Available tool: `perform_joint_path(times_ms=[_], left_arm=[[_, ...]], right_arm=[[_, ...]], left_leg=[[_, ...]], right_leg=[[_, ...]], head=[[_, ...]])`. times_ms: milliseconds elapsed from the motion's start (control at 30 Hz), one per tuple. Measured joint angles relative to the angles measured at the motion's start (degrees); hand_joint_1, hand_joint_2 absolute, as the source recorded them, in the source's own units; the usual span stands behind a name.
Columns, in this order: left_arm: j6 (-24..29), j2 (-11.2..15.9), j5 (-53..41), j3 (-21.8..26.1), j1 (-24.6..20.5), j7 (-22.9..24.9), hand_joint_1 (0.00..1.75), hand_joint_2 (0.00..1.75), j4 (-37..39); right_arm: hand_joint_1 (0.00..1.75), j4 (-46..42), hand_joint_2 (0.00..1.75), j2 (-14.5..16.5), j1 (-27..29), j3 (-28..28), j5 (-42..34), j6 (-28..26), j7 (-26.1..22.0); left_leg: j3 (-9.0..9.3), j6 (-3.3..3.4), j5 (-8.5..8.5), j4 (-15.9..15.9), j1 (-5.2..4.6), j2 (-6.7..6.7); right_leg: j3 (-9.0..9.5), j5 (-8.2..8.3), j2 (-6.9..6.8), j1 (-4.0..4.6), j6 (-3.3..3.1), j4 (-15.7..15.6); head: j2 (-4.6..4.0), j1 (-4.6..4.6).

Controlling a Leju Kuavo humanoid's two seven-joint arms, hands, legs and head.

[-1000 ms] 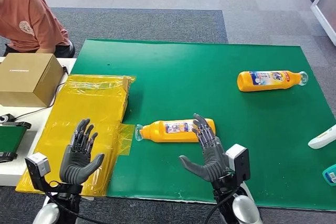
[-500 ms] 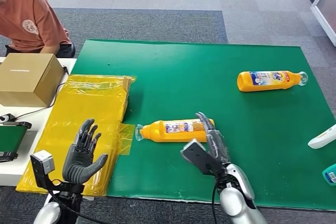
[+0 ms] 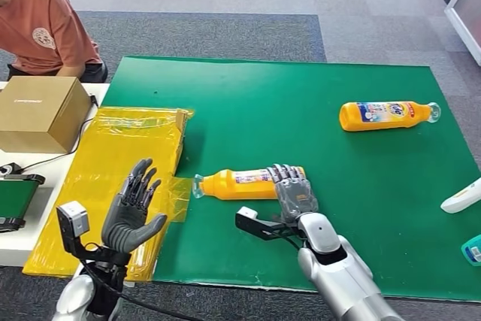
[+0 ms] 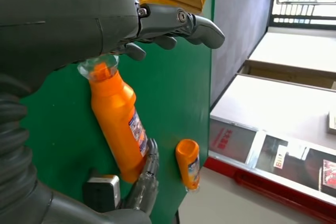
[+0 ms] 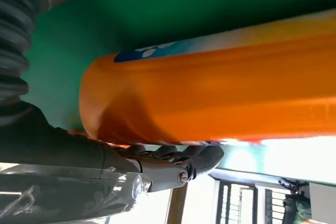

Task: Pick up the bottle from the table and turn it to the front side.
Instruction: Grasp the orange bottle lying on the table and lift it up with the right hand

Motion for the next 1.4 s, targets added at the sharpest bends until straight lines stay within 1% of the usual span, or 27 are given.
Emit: perform_joint_path(times_ms=[200, 333, 467, 633, 733, 833, 900, 933, 1033, 1100, 1200, 1267, 1300, 1400], left_arm=[[-0.7, -0.3, -0.6, -0.8, -0.4, 0.2, 0.00, 1.75, 0.6], [-0.5, -0.3, -2.1, -2.0, -0.5, 0.6, 0.00, 1.75, 0.8], [-0.6, -0.2, -2.3, -3.0, -0.9, 0.7, 0.00, 1.75, 1.0], [-0.6, -0.2, -2.0, -3.2, -0.9, 0.7, 0.00, 1.75, 1.2], [-0.6, -0.2, -1.7, -3.2, -0.9, 0.7, 0.00, 1.75, 1.3], [-0.6, -0.2, -1.5, -3.2, -0.8, 0.7, 0.00, 1.75, 1.3], [-0.5, -0.2, -1.4, -3.1, -0.6, 0.7, 0.00, 1.75, 1.3], [-0.2, -0.2, -1.3, -3.1, -0.4, 0.6, 0.00, 1.75, 1.3], [0.8, 0.0, -1.0, -2.9, 0.3, -0.2, 0.00, 1.75, 1.3], [1.4, 0.2, -0.5, -2.7, 0.7, -1.1, 0.00, 1.75, 1.2], [2.0, 0.7, 0.1, -2.1, 0.9, -2.4, 0.00, 1.75, 1.2], [2.3, 1.1, 0.0, -1.6, 0.9, -3.0, 0.00, 1.75, 1.0], [2.4, 1.3, -0.2, -1.3, 0.9, -3.2, 0.00, 1.75, 0.9], [2.4, 1.9, -0.6, -0.4, 0.7, -3.5, 0.00, 1.75, 0.4]], right_arm=[[0.00, 5.5, 1.75, 1.5, -3.5, 2.2, 3.2, -1.2, 0.8], [1.75, 8.0, 1.75, 2.8, -4.8, 3.0, 3.8, -1.0, 0.8], [1.75, 10.1, 1.75, 3.9, -5.5, 3.5, 2.6, 0.5, -1.2], [1.75, 10.9, 1.75, 4.5, -5.9, 3.6, 0.6, 0.7, -2.5], [1.75, 10.8, 1.75, 4.6, -5.9, 3.4, -2.6, 0.6, -4.0], [1.75, 9.7, 1.75, 4.6, -5.3, 2.5, -7.9, 0.9, -6.2], [1.75, 7.8, 1.75, 4.6, -4.4, 1.0, -14.2, 2.4, -8.7], [1.75, 6.4, 1.75, 4.5, -3.8, -0.2, -19.3, 3.9, -10.6], [1.75, 0.6, 1.75, 4.5, -0.7, -5.3, -39.9, 11.7, -17.0], [1.75, -4.0, 1.75, 4.5, 2.3, -8.8, -52.9, 17.0, -20.3], [1.75, -11.2, 1.75, 4.3, 6.6, -12.9, -67.2, 22.4, -24.0], [1.75, -15.8, 1.75, 4.1, 9.1, -14.8, -73.2, 24.7, -25.3], [1.75, -17.9, 1.75, 4.0, 10.3, -15.3, -75.1, 25.4, -25.7], [1.75, -23.0, 1.75, 3.8, 13.0, -15.8, -77.5, 26.2, -26.5]], left_leg=[[0.03, -0.01, 0.01, 0.0, 0.01, 0.01], [0.03, -0.01, 0.02, 0.0, 0.01, 0.01], [0.03, -0.01, 0.04, 0.0, 0.00, 0.01], [0.04, -0.02, 0.04, 0.0, 0.00, 0.01], [0.04, -0.02, 0.04, 0.0, 0.01, 0.01], [0.04, -0.02, 0.04, 0.0, 0.01, 0.01], [0.04, -0.02, 0.04, 0.0, 0.01, 0.01], [0.04, -0.02, 0.04, 0.0, 0.01, 0.01], [0.02, -0.02, 0.04, 0.0, 0.01, -0.02], [-0.01, -0.01, 0.04, 0.0, 0.00, -0.06], [-0.04, 0.00, 0.02, 0.0, 0.00, -0.07], [-0.05, 0.00, 0.01, 0.0, 0.00, -0.06], [-0.05, 0.00, 0.00, 0.0, 0.00, -0.06], [-0.05, -0.01, -0.01, 0.0, 0.00, -0.05]], right_leg=[[0.00, 0.00, 0.00, 0.00, -0.01, 0.0], [0.01, 0.02, 0.00, 0.00, -0.01, 0.0], [0.02, 0.04, 0.00, 0.00, 0.01, 0.0], [0.01, 0.04, 0.00, 0.00, 0.00, 0.0], [0.01, 0.04, 0.01, 0.00, 0.00, 0.0], [0.01, 0.04, 0.01, 0.00, 0.00, 0.0], [0.01, 0.04, 0.01, 0.00, 0.00, 0.0], [0.00, 0.04, 0.01, 0.00, 0.00, 0.0], [0.00, 0.03, -0.04, 0.00, 0.01, 0.0], [-0.01, 0.02, -0.08, 0.00, 0.02, 0.0], [-0.02, 0.01, -0.09, 0.00, 0.01, 0.0], [-0.03, 0.00, -0.08, 0.00, 0.00, 0.0], [-0.04, 0.00, -0.07, 0.00, 0.00, 0.0], [-0.05, -0.01, -0.07, 0.00, -0.02, 0.0]], head=[[0.00, 0.00], [0.01, 0.00], [0.00, 0.00], [0.01, 0.00], [0.00, -0.01], [0.00, 0.00], [0.01, -0.01], [0.00, -0.01], [0.00, 0.00], [0.00, 0.00], [0.00, 0.00], [-0.01, 0.01], [0.00, 0.00], [0.01, 0.00]])
